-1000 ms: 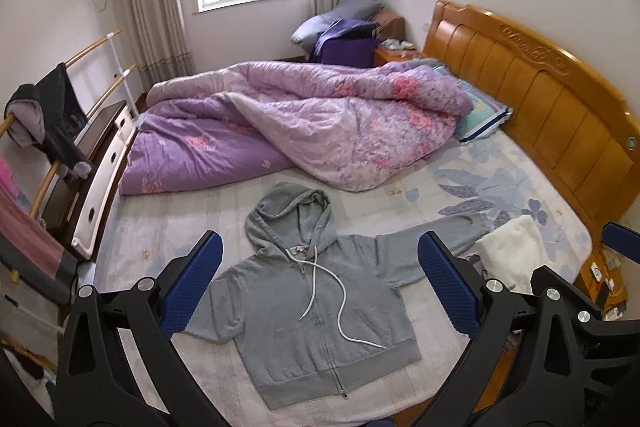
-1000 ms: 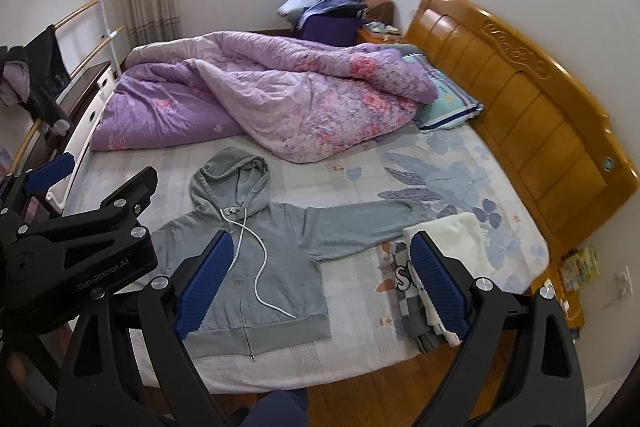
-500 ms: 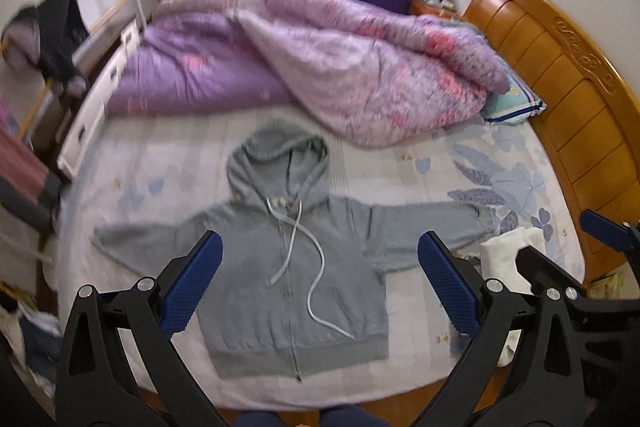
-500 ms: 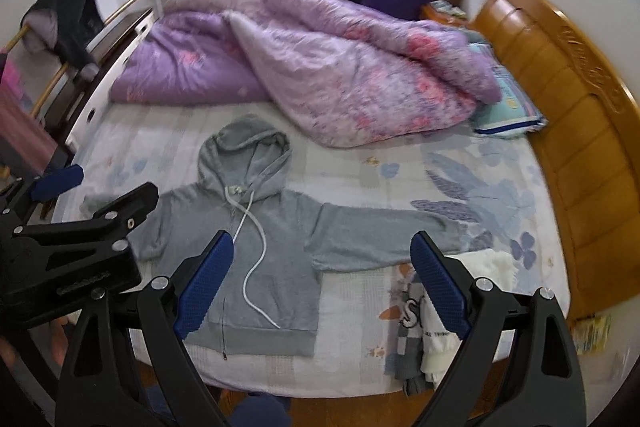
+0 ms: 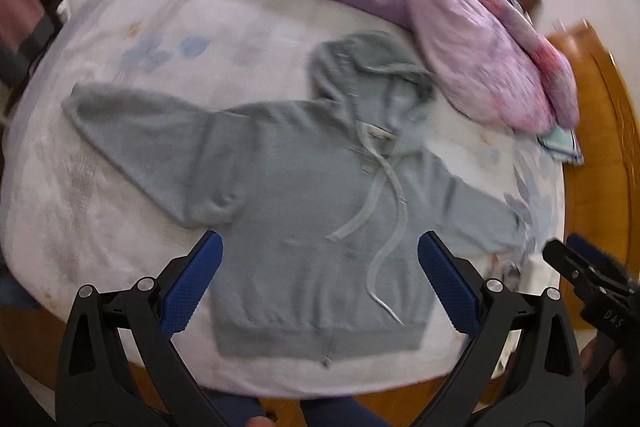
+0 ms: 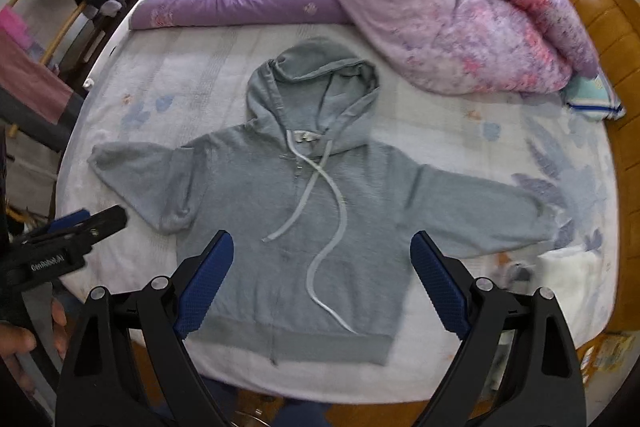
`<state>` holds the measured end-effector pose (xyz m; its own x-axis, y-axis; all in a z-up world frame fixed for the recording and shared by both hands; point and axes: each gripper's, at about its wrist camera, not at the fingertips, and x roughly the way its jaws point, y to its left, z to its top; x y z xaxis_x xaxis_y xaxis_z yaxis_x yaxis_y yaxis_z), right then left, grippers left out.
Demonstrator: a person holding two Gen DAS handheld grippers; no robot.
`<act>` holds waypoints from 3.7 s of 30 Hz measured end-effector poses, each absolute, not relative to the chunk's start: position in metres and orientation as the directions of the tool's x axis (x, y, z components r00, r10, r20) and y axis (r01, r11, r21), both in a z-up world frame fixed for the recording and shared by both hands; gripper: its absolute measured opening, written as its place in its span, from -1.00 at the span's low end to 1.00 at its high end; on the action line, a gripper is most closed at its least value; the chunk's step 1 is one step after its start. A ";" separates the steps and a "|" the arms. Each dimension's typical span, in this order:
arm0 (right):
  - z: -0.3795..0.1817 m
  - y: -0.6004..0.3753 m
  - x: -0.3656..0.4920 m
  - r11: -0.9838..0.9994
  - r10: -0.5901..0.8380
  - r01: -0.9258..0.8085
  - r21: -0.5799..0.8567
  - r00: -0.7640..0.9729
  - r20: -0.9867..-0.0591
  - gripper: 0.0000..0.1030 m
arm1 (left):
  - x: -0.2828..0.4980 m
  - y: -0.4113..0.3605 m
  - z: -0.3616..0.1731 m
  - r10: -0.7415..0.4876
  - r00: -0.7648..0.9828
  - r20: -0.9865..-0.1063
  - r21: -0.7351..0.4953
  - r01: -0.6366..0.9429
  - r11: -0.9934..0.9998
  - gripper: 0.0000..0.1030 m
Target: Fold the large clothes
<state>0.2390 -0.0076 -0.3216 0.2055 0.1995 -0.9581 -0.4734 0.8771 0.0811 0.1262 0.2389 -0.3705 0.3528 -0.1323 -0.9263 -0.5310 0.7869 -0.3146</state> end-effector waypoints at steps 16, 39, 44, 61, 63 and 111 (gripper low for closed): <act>-0.518 0.168 0.231 0.885 0.257 -0.387 0.260 -0.059 -0.965 -0.71 | 0.025 0.567 -0.565 -0.018 0.289 -0.957 -0.272 -0.876 0.399 0.89; -0.631 0.231 0.242 0.863 0.208 -0.434 0.260 -0.165 -0.964 -0.76 | 0.013 0.603 -0.555 0.117 0.332 -0.936 -0.248 -0.858 0.450 -0.66; -0.641 0.236 0.250 0.848 0.221 -0.444 0.289 -0.201 -0.955 -0.77 | -0.002 0.571 -0.469 0.249 0.413 -0.876 -0.265 -0.843 0.468 -0.67; -0.586 0.002 0.348 0.850 0.447 -0.269 0.453 -0.084 -0.890 -0.74 | 0.190 0.254 -0.357 0.085 0.709 -0.700 -0.403 -0.491 0.772 -0.67; -0.580 -0.049 0.363 0.873 0.431 -0.239 0.425 -0.029 -0.902 -0.73 | 0.221 0.211 -0.381 0.053 0.681 -0.731 -0.386 -0.476 0.790 -0.67; -0.637 -0.497 0.509 0.770 -0.037 0.636 -0.045 -0.026 -0.999 -0.41 | 0.368 -0.006 -0.633 -0.226 0.225 -0.948 -0.297 -0.363 0.883 0.30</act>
